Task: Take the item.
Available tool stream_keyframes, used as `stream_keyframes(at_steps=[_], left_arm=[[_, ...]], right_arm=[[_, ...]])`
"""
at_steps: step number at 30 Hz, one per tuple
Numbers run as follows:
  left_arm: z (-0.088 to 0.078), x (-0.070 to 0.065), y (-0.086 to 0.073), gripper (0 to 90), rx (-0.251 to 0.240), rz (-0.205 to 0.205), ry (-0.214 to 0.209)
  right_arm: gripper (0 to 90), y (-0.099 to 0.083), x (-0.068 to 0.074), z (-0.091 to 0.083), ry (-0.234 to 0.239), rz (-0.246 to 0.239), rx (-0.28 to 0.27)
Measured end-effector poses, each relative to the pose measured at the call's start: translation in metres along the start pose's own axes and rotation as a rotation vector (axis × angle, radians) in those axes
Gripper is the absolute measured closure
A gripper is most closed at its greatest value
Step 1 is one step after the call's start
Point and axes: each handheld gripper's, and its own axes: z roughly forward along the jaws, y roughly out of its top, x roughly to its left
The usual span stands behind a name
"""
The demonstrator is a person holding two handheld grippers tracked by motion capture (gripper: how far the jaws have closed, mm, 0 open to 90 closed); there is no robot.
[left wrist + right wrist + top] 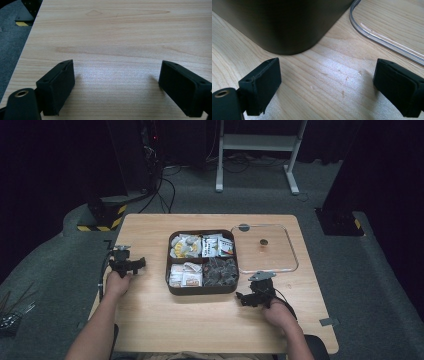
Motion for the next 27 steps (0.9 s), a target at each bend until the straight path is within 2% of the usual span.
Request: stream_keyframes(at_steps=[6, 13, 16, 19, 20, 21, 23, 25, 26, 27], left_arm=[[-0.001, 0.0, 0.004, 15.8, 0.029, -0.01, -0.007], [-0.006, 0.006, 0.006, 20.9, 0.043, -0.069, -0.035], [-0.009, 0.01, 0.008, 22.7, 0.048, -0.083, -0.046], [-0.013, 0.014, 0.009, 23.2, 0.054, -0.102, -0.076], [-0.013, 0.014, 0.009, 23.2, 0.054, -0.102, -0.076], [-0.013, 0.015, 0.012, 23.2, 0.081, -0.095, -0.087], [-0.014, 0.013, 0.013, 20.8, 0.078, -0.071, -0.076], [-0.016, 0.01, 0.014, 19.1, 0.082, -0.051, -0.12], [-0.016, 0.01, 0.014, 17.4, 0.082, -0.051, -0.12], [-0.017, 0.008, 0.015, 17.3, 0.076, -0.046, -0.145]], right_arm=[[7.8, 0.0, 0.0, 0.0, 0.0, 0.0, 0.0], [7.8, 0.0, 0.0, 0.0, 0.0, -0.003, -0.001], [7.8, 0.0, 0.0, 0.0, 0.0, -0.003, -0.001], [7.8, 0.0, 0.0, 0.0, 0.0, -0.002, -0.001], [7.8, 0.0, 0.0, 0.0, 0.0, -0.002, -0.001], [7.8, 0.0, 0.0, 0.0, 0.0, -0.002, -0.001], [7.8, 0.0, 0.0, 0.0, 0.0, -0.003, -0.001], [7.8, 0.0, 0.0, 0.0, -0.001, -0.004, -0.002], [7.8, 0.0, 0.0, 0.0, -0.001, -0.004, -0.002], [7.8, 0.0, 0.0, 0.0, 0.0, -0.004, -0.001]])
